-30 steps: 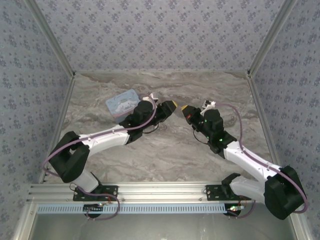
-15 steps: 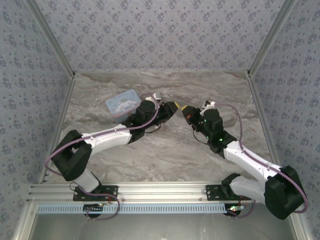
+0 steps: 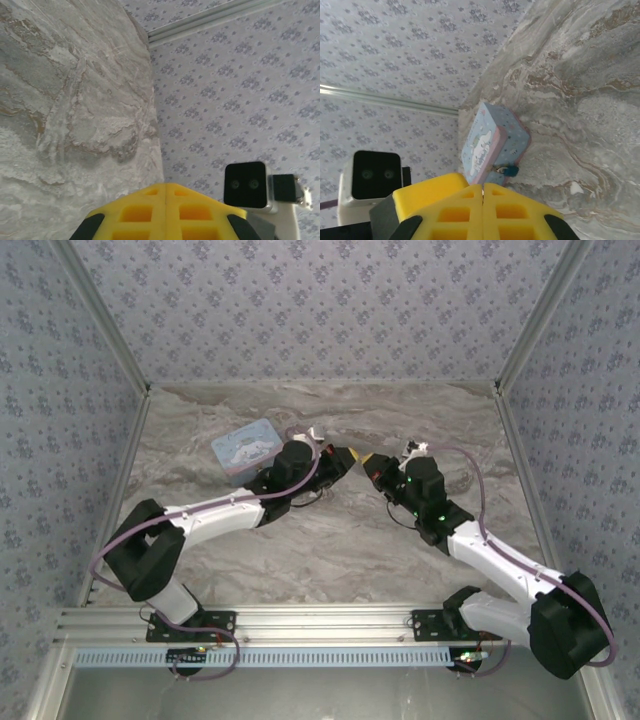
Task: Unlock the padlock with the key
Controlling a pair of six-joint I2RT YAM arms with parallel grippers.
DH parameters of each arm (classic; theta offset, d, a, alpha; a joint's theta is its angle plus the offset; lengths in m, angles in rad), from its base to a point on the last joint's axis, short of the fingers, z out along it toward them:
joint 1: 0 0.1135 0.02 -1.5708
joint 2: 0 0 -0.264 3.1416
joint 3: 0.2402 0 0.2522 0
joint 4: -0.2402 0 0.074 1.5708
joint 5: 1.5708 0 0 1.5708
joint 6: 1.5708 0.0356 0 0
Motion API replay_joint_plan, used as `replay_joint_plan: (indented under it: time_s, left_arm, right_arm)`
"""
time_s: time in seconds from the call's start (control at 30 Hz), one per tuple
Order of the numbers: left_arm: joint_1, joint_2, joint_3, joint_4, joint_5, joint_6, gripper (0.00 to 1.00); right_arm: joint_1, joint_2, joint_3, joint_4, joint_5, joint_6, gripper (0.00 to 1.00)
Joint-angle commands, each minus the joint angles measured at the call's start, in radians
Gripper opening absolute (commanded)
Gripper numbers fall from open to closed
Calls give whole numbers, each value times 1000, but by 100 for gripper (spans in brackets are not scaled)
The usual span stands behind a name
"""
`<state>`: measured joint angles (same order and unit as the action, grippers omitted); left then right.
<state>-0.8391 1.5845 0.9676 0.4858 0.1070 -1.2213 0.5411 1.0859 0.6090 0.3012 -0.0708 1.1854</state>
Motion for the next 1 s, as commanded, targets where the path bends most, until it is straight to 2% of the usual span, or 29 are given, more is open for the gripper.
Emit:
replay_joint_plan:
  time_s: [0.0, 0.17, 0.33, 0.43, 0.57, 0.7, 0.97]
  left_arm:
    - [32, -83, 29, -100, -4, 134, 0]
    - [91, -184, 75, -303, 85, 373, 0]
    - [122, -262, 220, -641, 152, 675, 0]
    - [132, -281, 318, -822, 196, 829, 0]
    - [146, -286, 408, -956, 286, 948, 0]
    - [148, -283, 466, -1034, 354, 1017, 0]
    - [150, -292, 494, -1073, 412, 1072, 0]
  right_arm:
    - [-41, -37, 34, -51, -96, -109, 20]
    - [-159, -58, 23, -20, -351, -289, 38]
    - [-280, -63, 17, 46, -605, -434, 47]
    - [-307, -54, 24, 133, -726, -454, 52]
    - [-271, -52, 71, 199, -840, -503, 56]
    - [-208, -56, 120, 179, -887, -587, 58]
    - [-114, 5, 190, 142, -897, -653, 50]
